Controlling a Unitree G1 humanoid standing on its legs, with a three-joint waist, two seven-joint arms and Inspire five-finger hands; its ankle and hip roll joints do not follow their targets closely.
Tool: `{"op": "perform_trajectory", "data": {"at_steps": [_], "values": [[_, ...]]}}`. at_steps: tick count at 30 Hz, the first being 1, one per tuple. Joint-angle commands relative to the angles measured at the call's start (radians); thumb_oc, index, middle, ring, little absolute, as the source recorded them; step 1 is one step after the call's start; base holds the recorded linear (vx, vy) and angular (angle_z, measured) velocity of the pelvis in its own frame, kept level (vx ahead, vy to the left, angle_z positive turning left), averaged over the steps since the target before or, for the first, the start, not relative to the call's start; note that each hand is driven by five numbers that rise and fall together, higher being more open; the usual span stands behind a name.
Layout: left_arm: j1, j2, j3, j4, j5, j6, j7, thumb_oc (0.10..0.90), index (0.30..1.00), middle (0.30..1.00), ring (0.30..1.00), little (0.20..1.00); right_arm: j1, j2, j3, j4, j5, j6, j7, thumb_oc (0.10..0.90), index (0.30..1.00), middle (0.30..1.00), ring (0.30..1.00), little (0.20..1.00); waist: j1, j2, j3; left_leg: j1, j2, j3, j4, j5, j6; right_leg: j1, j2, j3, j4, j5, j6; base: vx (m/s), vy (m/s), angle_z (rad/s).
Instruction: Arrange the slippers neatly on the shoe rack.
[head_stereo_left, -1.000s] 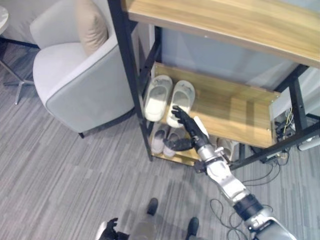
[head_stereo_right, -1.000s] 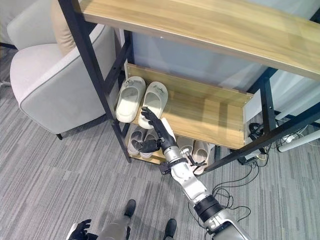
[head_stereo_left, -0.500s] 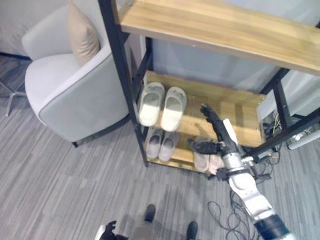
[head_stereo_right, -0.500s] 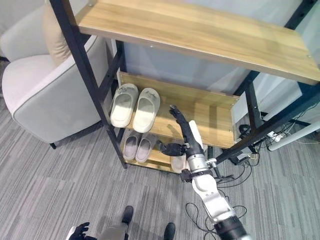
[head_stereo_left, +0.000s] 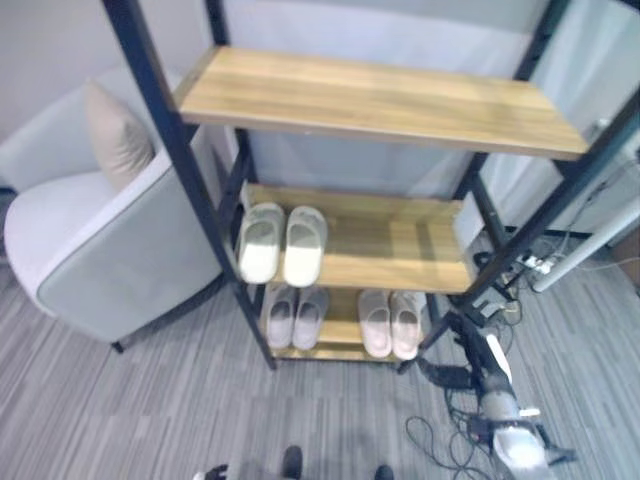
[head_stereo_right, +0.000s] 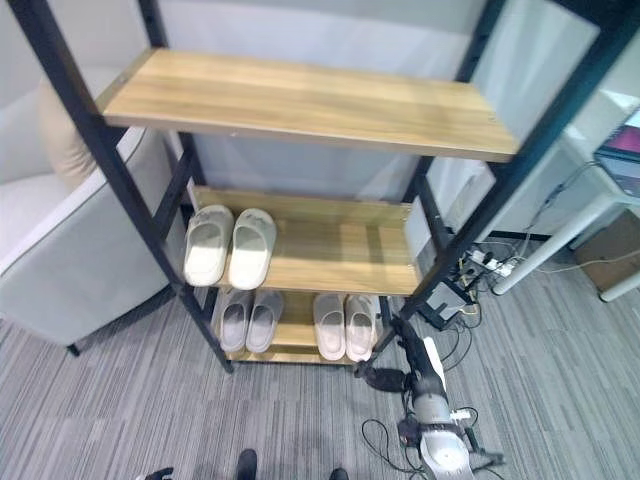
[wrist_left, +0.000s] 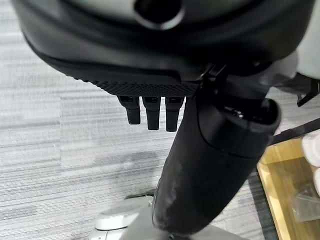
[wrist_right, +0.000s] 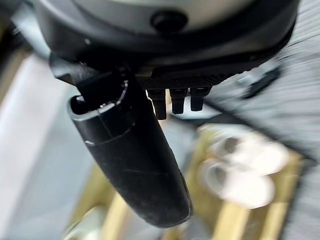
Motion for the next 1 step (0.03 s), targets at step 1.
{"op": "perform_trajectory", "data": {"at_steps": [1], "values": [[-0.038,-0.024,-0.012,0.044,-0.026,-0.033,-0.029,0.800,0.900,0.900,0.900,0.900,-0.073,-0.021,-0.036,0.039,0.005,-0.073,0.000,0.800,0.900,0.900,0.900,0.900,0.012,0.040,-0.035,0.071,-0.015,0.013,-0.005,-0.124,0.008,0.031,0.046,-0.015,0.087,-0.104,0.025,-0.08,-0.059,-0.08]]}}
